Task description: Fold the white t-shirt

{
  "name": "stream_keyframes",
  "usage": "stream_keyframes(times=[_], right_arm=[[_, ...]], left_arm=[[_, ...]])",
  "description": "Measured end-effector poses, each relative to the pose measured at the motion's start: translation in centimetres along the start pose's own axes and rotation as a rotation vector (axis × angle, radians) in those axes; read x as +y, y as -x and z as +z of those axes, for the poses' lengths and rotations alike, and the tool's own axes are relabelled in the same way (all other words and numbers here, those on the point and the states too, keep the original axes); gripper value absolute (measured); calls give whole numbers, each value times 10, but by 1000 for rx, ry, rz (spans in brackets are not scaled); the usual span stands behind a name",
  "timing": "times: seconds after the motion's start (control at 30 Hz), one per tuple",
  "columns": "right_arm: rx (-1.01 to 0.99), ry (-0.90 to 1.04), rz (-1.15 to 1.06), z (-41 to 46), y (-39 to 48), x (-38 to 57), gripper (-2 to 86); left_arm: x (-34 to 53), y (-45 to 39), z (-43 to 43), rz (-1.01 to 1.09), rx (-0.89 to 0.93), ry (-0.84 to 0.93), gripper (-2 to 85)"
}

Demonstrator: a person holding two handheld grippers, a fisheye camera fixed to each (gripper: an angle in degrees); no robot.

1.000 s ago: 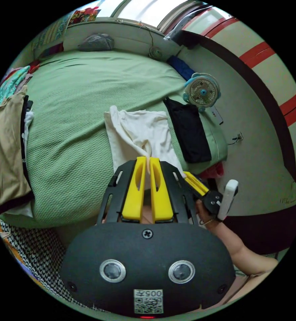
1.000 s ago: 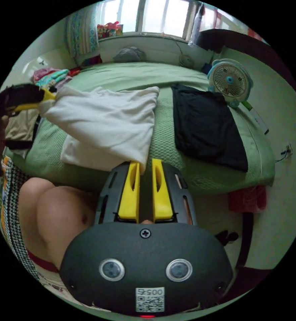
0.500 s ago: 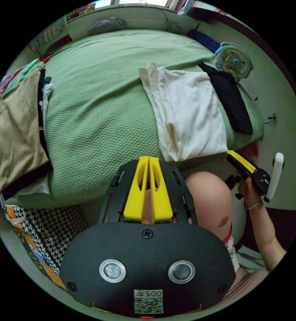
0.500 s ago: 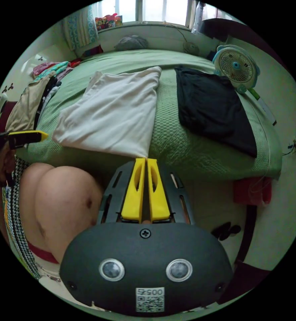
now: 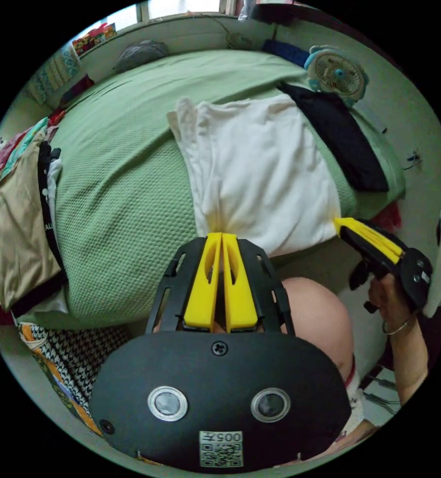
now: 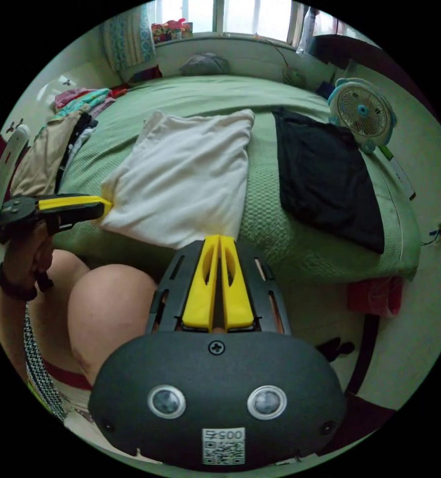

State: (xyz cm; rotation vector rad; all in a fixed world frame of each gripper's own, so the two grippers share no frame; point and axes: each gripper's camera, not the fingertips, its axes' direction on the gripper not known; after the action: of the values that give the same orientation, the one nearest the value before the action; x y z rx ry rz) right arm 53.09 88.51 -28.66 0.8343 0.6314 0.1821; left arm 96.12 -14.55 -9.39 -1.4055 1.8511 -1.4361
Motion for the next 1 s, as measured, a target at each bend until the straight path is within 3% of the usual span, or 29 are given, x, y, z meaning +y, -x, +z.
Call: stream_keyframes(times=[0.53, 1.0], right_arm=[[54, -9, -49, 31, 1, -15, -9], [21, -42, -46, 33, 9, -31, -9]], left_arm=[[54, -16, -8, -23, -26, -77, 10], [118, 20, -61, -60, 98, -177, 133]])
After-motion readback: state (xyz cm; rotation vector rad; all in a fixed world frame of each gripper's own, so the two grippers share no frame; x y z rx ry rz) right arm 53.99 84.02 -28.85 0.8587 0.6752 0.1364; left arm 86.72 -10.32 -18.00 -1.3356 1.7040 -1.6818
